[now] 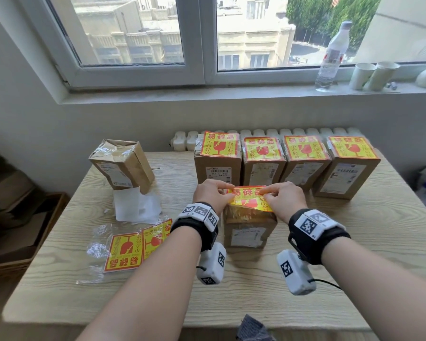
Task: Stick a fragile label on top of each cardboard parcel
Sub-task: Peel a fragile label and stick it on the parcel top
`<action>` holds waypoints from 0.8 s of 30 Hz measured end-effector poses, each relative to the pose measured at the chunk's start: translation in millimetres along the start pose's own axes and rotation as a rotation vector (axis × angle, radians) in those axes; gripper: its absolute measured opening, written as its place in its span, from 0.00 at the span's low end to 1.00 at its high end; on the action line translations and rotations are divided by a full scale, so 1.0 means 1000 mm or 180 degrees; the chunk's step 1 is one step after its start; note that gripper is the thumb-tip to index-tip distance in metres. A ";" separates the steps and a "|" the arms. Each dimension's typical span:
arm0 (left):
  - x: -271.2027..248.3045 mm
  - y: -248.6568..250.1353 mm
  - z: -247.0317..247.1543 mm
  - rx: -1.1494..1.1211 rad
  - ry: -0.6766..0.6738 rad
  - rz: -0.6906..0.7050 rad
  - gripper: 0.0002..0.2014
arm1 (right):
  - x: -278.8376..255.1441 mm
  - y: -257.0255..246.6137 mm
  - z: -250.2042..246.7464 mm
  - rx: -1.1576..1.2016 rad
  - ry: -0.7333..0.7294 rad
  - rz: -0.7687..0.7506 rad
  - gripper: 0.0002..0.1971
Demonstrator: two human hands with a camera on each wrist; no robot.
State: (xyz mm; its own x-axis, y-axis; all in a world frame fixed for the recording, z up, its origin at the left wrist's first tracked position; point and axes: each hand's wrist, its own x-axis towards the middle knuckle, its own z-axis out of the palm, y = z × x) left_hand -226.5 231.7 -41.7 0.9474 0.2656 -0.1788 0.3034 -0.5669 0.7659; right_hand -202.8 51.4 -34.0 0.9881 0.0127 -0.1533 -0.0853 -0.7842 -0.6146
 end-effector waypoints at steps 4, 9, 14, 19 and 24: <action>-0.001 -0.001 0.001 0.0037 -0.0234 0.0067 0.12 | 0.000 0.000 0.001 0.0021 -0.0030 -0.0003 0.10; 0.001 -0.002 0.001 0.0217 -0.0330 0.0078 0.14 | 0.000 0.000 0.000 0.0000 -0.0097 -0.0058 0.12; -0.001 -0.003 0.000 0.0300 -0.0297 0.0074 0.15 | -0.002 -0.007 -0.001 -0.0467 -0.0351 -0.0086 0.18; 0.001 -0.003 0.001 0.0345 -0.0297 0.0051 0.17 | -0.010 -0.012 -0.007 -0.1151 -0.0377 -0.0169 0.22; 0.002 -0.002 -0.004 0.0577 -0.0213 0.0176 0.21 | -0.012 -0.009 -0.013 -0.0999 -0.0323 -0.0316 0.25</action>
State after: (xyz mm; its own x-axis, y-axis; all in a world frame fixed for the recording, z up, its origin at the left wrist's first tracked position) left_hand -225.8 236.5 -41.7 0.9660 0.1810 -0.1848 0.2584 -0.7119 0.6530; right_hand -212.5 50.9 -16.6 0.9705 0.1479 -0.1906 0.0699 -0.9285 -0.3647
